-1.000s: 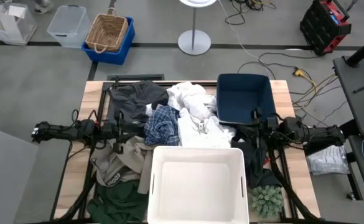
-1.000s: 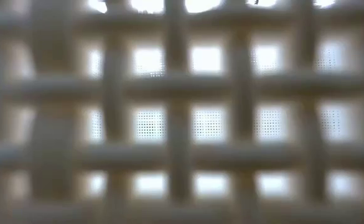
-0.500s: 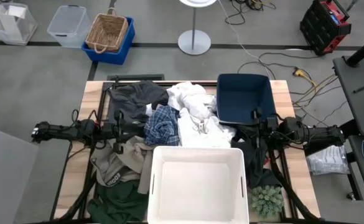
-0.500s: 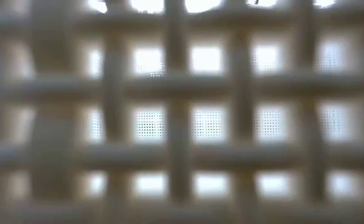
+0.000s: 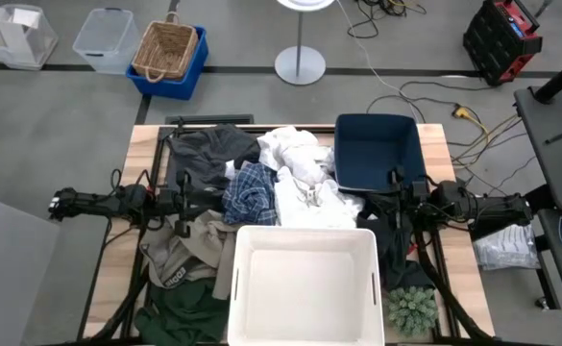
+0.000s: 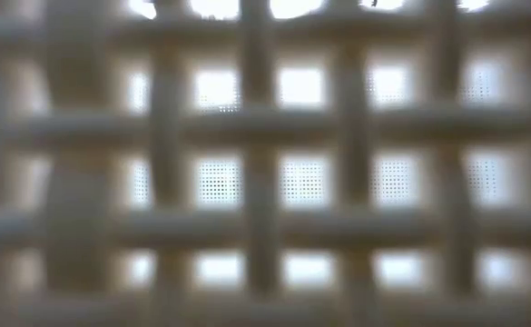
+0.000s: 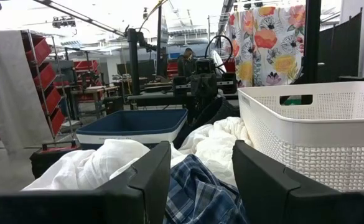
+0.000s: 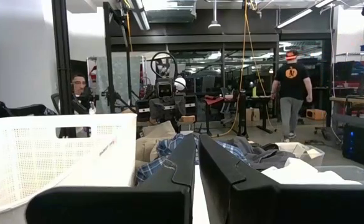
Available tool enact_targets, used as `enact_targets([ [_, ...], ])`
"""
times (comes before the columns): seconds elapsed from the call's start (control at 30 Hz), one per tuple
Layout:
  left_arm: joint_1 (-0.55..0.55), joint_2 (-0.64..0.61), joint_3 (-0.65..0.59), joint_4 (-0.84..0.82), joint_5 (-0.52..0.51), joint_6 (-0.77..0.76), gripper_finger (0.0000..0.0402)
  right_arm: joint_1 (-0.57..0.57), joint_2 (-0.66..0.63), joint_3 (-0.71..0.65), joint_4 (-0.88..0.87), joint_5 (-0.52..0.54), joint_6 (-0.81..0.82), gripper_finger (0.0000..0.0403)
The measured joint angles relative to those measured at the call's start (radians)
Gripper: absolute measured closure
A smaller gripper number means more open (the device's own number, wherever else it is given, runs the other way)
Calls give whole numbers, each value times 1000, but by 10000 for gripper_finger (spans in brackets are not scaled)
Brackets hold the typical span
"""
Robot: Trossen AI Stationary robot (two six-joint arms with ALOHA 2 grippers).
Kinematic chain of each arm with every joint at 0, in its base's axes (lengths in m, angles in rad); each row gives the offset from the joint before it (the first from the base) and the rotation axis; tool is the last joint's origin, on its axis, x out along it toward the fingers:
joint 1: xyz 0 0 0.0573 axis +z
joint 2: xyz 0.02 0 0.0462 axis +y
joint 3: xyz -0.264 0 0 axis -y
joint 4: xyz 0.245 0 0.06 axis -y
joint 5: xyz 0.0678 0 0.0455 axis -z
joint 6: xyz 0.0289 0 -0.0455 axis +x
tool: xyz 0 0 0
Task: Sort clothes
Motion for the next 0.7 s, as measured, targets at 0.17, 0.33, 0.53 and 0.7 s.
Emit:
enact_targets([
  [0.17,0,0,0,0,0,0,248,0,0,0,2,8,-1,390],
  [0.33,0,0,0,0,0,0,248,0,0,0,2,8,-1,390],
  [0.53,0,0,0,0,-3,-3,248,0,0,0,3,8,-1,390],
  [0.7,0,0,0,1,-4,-198,248,0,0,0,3,8,0,390],
])
